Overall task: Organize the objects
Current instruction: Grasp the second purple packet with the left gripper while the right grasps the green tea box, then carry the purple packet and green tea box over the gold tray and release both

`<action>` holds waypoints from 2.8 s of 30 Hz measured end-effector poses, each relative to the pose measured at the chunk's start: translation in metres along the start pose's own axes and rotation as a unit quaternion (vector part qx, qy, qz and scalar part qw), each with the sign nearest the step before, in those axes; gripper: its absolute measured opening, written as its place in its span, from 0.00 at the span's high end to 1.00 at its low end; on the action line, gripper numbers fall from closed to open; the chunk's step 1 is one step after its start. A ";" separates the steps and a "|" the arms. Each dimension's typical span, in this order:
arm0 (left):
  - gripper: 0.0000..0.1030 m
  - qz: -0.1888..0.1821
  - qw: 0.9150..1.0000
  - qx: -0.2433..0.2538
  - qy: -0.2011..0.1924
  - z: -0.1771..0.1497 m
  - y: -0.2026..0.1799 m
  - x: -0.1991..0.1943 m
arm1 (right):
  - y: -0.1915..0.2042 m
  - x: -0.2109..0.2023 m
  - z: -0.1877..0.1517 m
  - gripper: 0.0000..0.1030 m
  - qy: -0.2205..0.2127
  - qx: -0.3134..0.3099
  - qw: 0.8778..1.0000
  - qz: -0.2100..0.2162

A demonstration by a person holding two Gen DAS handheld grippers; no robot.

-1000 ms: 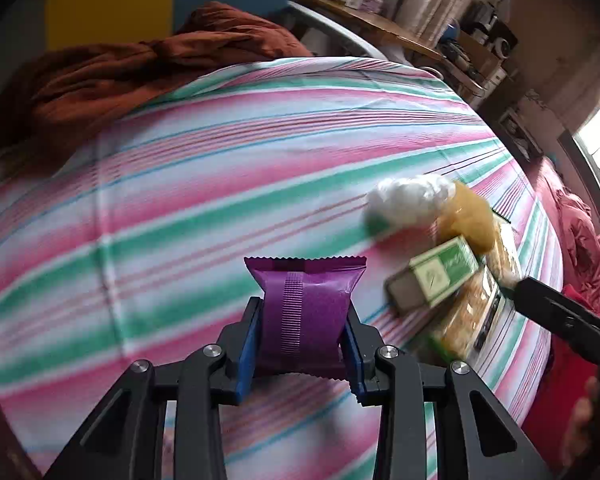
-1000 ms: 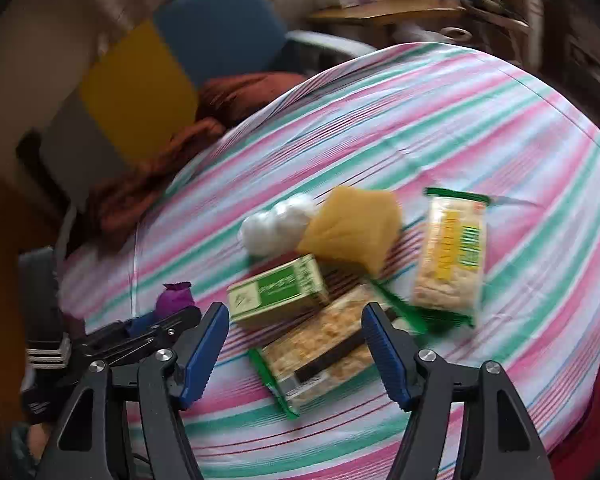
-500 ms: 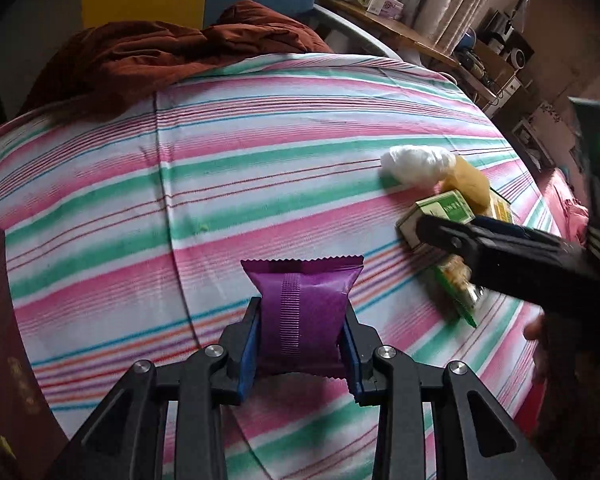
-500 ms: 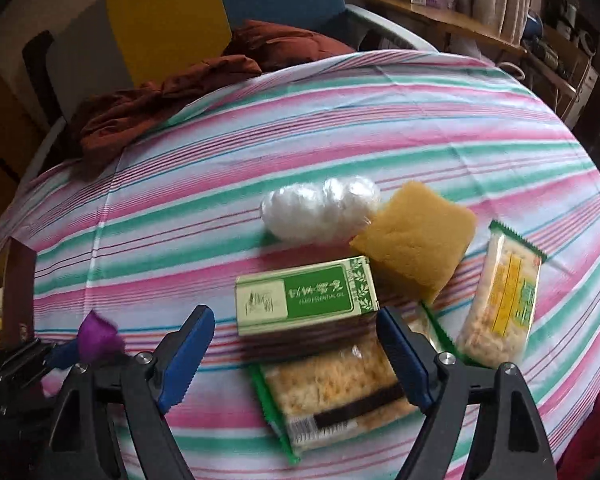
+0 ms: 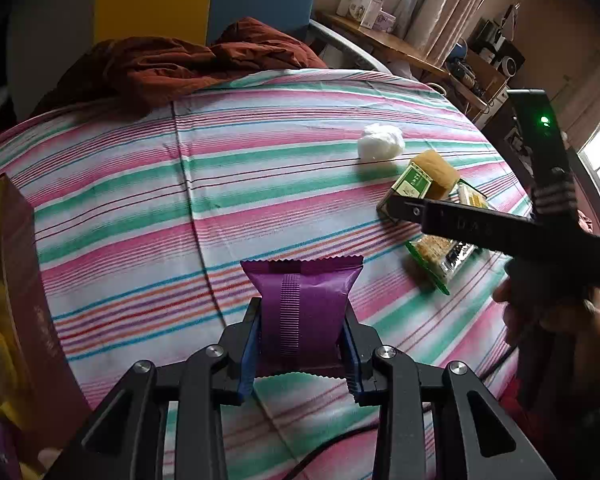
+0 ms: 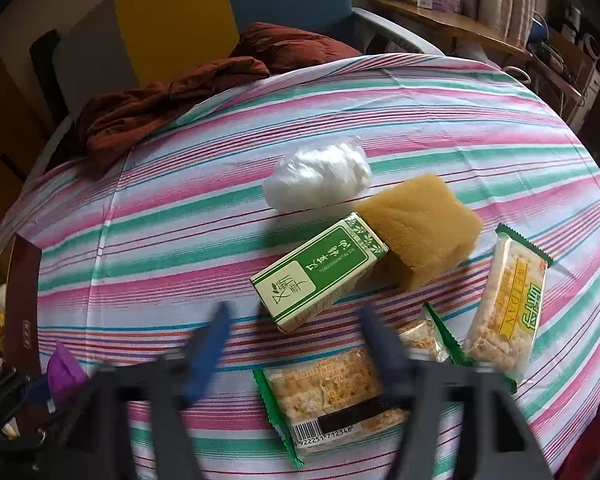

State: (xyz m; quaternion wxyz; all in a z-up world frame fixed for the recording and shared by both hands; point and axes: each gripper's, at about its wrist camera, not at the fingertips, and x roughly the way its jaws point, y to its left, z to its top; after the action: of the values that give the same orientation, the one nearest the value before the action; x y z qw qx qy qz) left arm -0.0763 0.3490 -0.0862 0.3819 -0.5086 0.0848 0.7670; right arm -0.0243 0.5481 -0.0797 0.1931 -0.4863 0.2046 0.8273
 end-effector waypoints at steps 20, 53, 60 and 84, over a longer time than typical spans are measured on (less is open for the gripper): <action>0.65 -0.024 1.000 -0.003 -0.013 -0.019 0.000 -0.024 | -0.012 0.032 0.021 0.27 0.000 0.064 0.998 -0.003; 0.65 0.035 0.984 -0.116 -0.128 -0.078 0.107 -0.168 | 0.136 -0.063 -0.022 0.71 -0.055 -0.138 0.966 0.210; 0.65 0.070 0.974 -0.174 -0.130 -0.116 0.154 -0.181 | 0.215 -0.090 -0.054 0.71 -0.052 -0.223 0.935 0.272; 0.31 0.092 0.962 -0.202 -0.159 -0.145 0.174 -0.197 | 0.280 -0.074 -0.112 0.54 0.001 -0.291 0.927 0.239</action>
State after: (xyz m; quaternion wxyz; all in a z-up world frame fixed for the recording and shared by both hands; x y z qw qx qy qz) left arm -0.0517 0.0549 -0.0328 0.2072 -0.4370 -0.0874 0.8709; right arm -0.0546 0.2443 -0.0214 -0.1601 -0.4589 0.0652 0.8715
